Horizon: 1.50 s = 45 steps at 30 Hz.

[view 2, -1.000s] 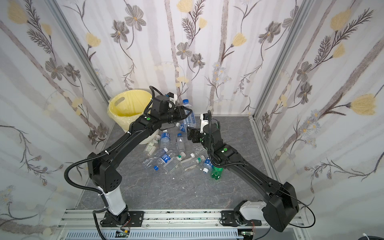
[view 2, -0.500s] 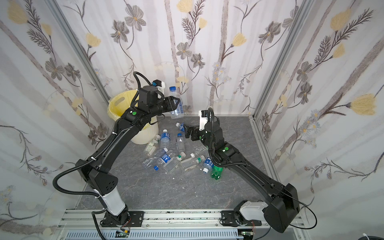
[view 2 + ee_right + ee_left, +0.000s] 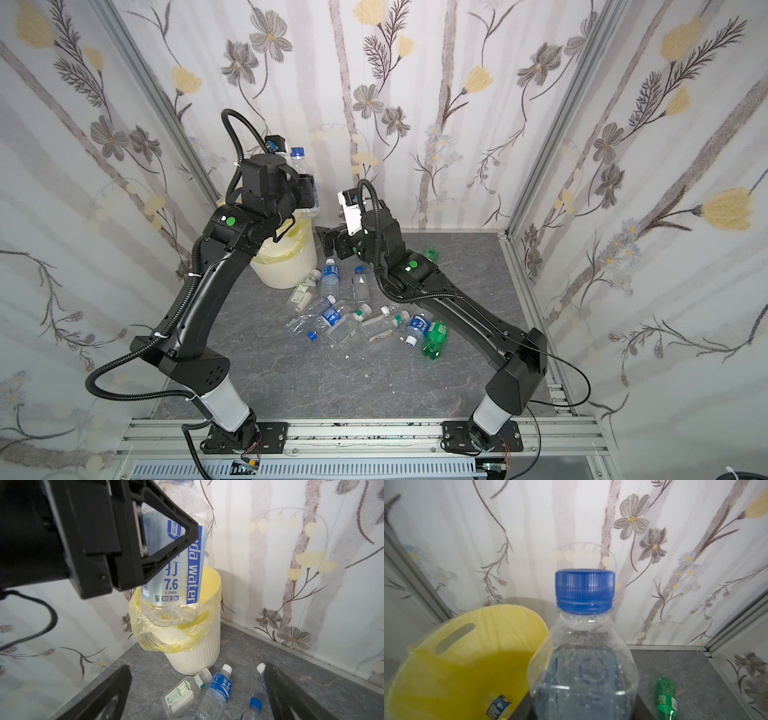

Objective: Throw the plastic bottles in the bin
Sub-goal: 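Carry both bottles over the bin and open both grippers to drop them, then swing both empty grippers from the bin back toward the bottle pile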

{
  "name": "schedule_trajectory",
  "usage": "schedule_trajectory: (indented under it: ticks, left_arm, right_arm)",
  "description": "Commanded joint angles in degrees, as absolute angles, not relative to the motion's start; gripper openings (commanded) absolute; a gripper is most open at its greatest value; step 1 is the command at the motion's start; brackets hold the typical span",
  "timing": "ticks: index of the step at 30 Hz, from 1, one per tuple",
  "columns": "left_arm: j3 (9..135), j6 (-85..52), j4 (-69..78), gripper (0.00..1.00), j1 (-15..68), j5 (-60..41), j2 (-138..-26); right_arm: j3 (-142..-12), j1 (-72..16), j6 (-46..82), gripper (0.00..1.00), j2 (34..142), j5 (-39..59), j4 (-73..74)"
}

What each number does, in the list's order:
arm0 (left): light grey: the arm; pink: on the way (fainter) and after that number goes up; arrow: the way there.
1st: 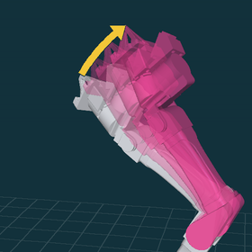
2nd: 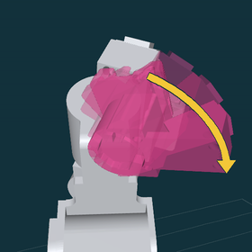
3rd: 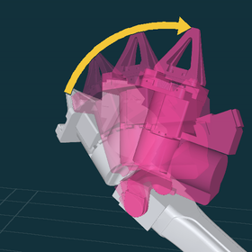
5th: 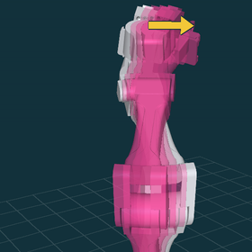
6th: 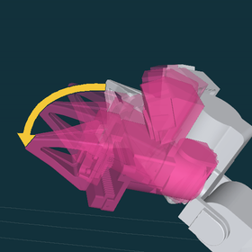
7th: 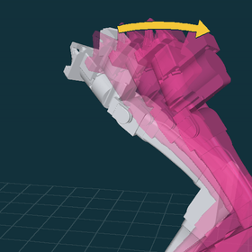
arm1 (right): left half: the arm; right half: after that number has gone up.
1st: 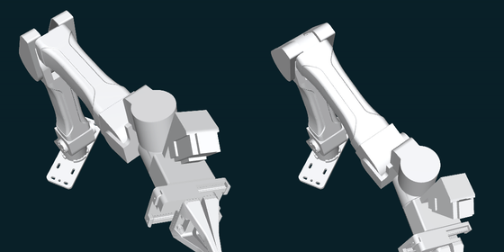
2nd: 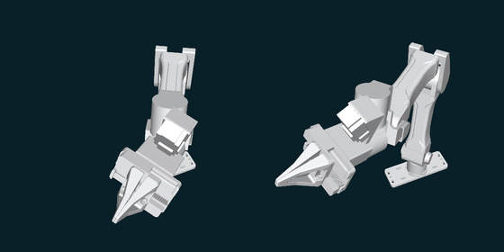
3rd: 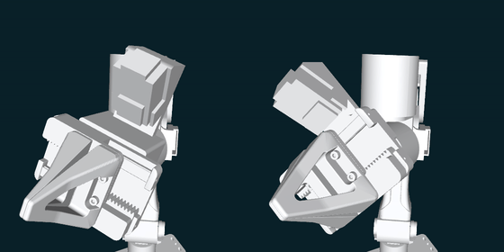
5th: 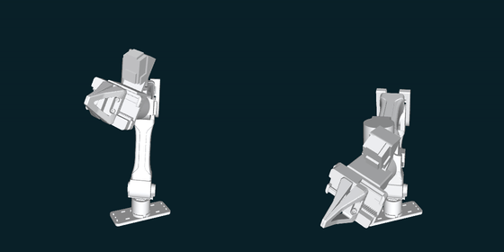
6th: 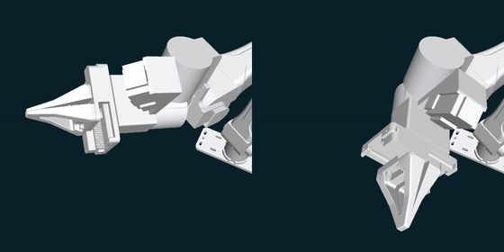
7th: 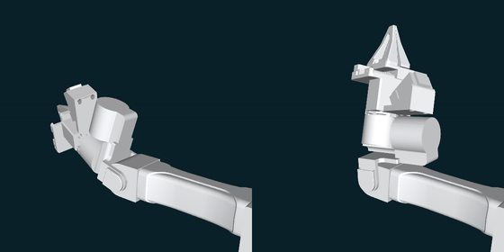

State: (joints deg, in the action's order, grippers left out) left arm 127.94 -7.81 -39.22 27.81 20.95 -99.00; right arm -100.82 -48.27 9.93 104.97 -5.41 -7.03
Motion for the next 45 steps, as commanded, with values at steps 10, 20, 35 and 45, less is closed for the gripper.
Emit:
schedule_trajectory:
  ticks: [10, 20, 35, 45]
  left_arm:
    - [146.38, -0.6, -39.49, 0.44, 23.09, 33.14, -97.42]
    - [132.4, -6.61, -37.3, 0.49, 12.21, 23.94, -99.06]
    - [129.41, -12.86, -43.92, 1.0, 12.57, 14.28, -103.58]
    - [125.86, -15.03, -43.77, 1.0, 18.8, 12.71, -100.69]
  right_arm:
    - [-112.35, -51.06, 6.42, 1.0, 110.38, -6.23, -16.86]
    - [-107.45, -51.09, 7.94, 1.0, 108.74, -6.69, -15.99]
    - [-97.15, -50.54, 10.95, 1.0, 104.63, -9.08, -12.43]
    - [-91.06, -48.7, 13.54, 1.0, 101.2, -11.82, -11.8]
